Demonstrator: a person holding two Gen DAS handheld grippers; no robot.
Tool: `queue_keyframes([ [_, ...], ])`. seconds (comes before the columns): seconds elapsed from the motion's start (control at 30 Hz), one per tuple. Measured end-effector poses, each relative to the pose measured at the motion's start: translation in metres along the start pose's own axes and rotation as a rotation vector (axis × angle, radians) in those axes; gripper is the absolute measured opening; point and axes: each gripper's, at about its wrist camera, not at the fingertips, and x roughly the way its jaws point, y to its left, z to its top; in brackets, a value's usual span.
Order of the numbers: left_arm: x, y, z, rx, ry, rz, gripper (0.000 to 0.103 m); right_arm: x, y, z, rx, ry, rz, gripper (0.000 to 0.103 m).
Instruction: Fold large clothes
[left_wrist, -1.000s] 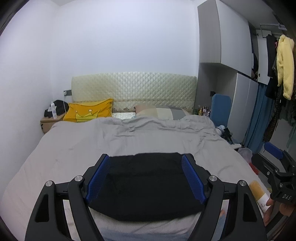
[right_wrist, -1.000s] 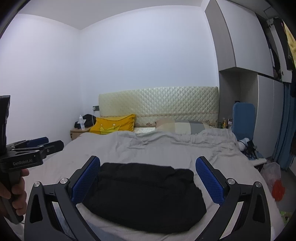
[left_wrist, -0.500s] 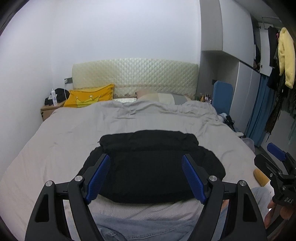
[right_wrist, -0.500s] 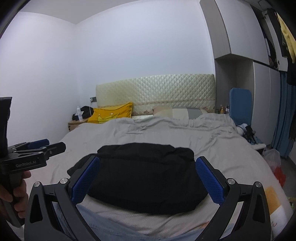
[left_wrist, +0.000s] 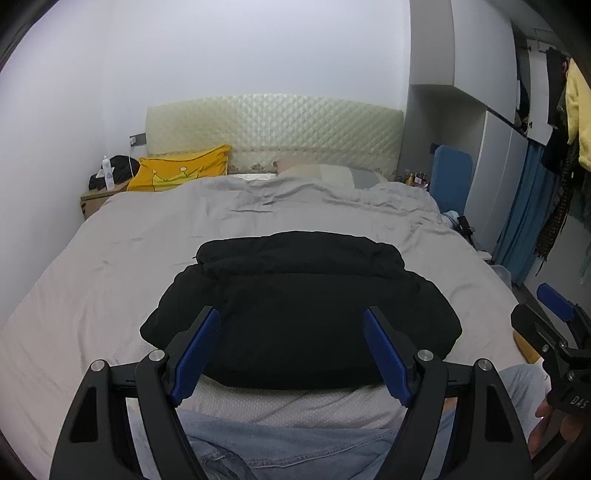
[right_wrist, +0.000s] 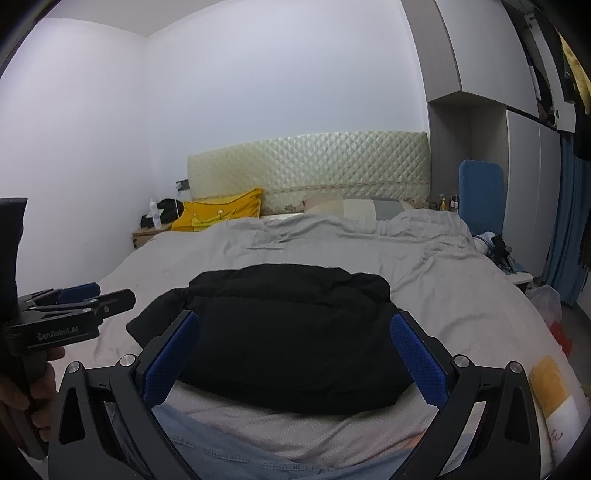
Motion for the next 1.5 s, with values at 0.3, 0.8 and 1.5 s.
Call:
queue_keyframes([
  [0.3,0.002,0.003,0.0,-0.008,0.005,0.004,0.08,-0.005,-0.003,0.0,0.031,-0.019,-0.026,0.103],
  [0.8,-0.004,0.006,0.001,-0.014,0.005,0.002,0.08,-0.008,-0.002,0.001,0.025,-0.015,-0.015,0.103],
  [1.5,-0.009,0.005,0.0,-0.018,0.012,-0.004,0.08,-0.004,-0.001,-0.001,0.021,-0.004,-0.019,0.103],
])
